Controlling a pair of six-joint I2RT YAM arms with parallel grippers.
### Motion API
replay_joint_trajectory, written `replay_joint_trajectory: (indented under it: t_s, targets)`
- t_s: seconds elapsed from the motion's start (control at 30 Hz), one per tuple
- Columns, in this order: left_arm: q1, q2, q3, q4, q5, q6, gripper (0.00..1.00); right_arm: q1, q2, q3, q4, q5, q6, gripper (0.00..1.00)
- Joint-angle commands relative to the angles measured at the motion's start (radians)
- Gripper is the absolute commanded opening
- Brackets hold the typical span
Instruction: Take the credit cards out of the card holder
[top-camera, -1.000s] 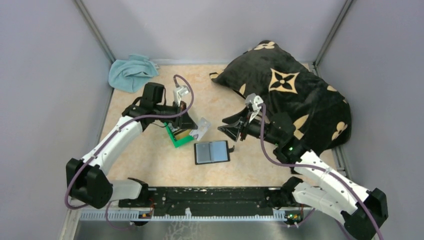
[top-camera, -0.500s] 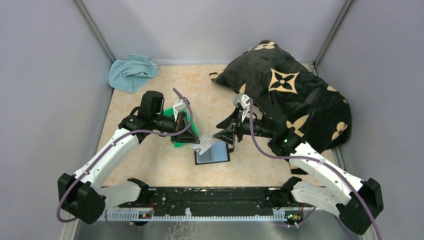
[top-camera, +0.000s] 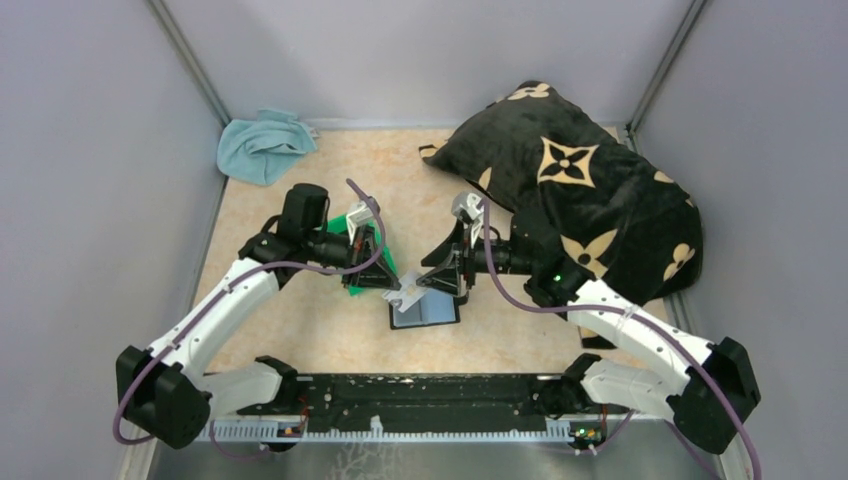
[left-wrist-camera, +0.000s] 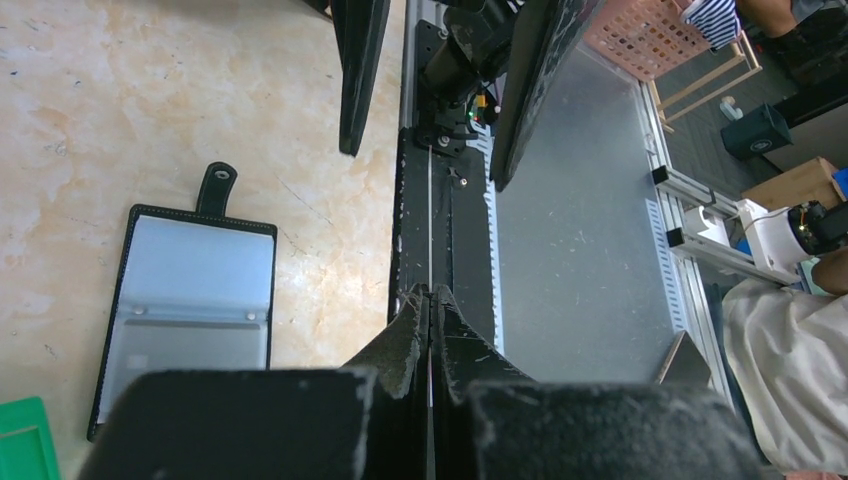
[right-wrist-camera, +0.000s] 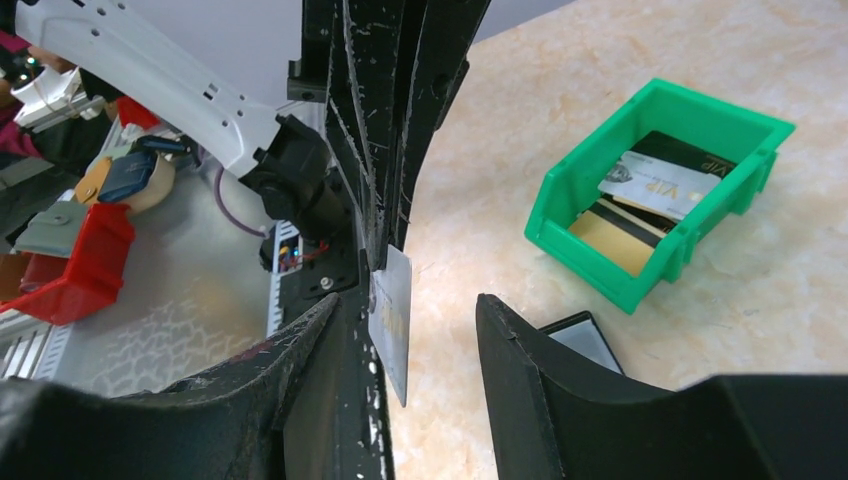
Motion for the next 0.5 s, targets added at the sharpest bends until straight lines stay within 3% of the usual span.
replay_joint_trajectory:
  t_s: [0.0, 0.17, 0.23, 0.3, 0.33, 0.47]
  targets:
    - [-0.007, -0.036, -0.015, 0.046, 0.038, -0.001, 0.00, 0.035, 0.024, 0.053, 0.054, 0.008, -0.015, 0.51]
    - [-0.006, -0.034, -0.017, 0.049, 0.038, -0.003, 0.00, 0.048, 0.039, 0.057, 0.063, 0.013, -0.008, 0.43]
    - [-0.006, -0.039, -0.017, 0.049, 0.038, -0.004, 0.00, 0.049, 0.043, 0.057, 0.057, 0.019, -0.010, 0.29]
    - [-0.007, -0.041, -0.019, 0.049, 0.031, -0.004, 0.00, 0.049, 0.045, 0.056, 0.057, 0.025, -0.007, 0.06]
    - [-0.007, -0.042, -0.021, 0.049, 0.028, -0.003, 0.00, 0.049, 0.044, 0.055, 0.058, 0.028, -0.002, 0.00]
    - [-0.006, -0.052, -0.021, 0.050, -0.049, -0.012, 0.03, 0.048, 0.031, 0.043, 0.075, 0.050, 0.012, 0.00]
